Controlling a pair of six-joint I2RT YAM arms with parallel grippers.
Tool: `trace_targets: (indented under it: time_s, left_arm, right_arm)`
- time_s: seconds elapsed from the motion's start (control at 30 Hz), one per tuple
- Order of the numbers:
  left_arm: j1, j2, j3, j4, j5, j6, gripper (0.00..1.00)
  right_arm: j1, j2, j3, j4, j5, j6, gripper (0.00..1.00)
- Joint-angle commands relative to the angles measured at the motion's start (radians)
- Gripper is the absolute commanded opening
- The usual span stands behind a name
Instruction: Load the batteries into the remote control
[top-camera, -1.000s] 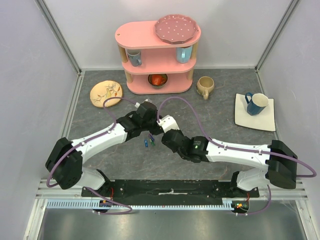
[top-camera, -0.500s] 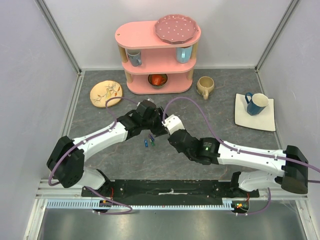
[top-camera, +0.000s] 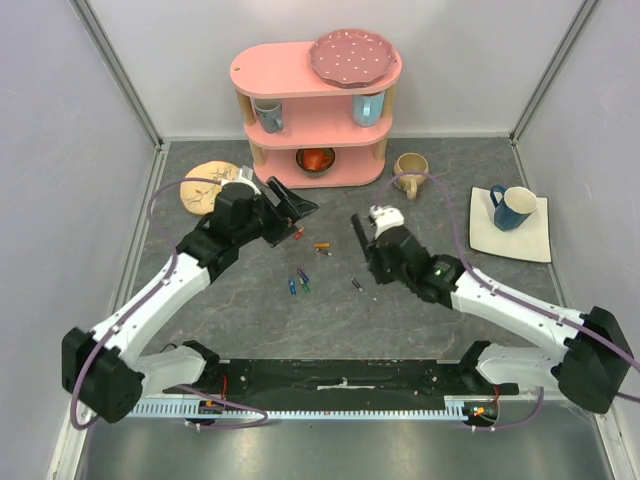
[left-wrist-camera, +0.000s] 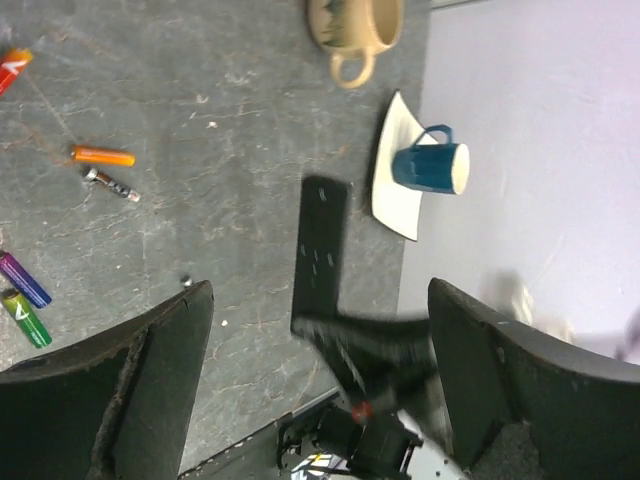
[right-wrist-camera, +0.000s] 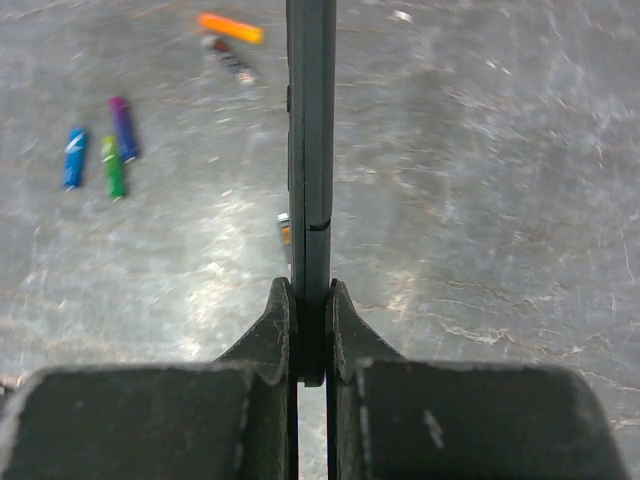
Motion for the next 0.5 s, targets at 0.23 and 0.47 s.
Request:
trace_targets:
  time_s: [0.23, 0.47]
  left_arm:
    - [-0.003, -0.418, -0.391, 0.109, 0.163, 0.132, 0.87]
    - [-0.003, -0.532, -0.509, 0.077, 0.171, 0.125, 0.86]
  right_arm:
    - [-0.449, 0.310, -0.081, 0.357, -0.609, 0.158, 0.00]
    - [-0.486, 0.459, -0.050, 0.415, -0.615, 0.175, 0.01]
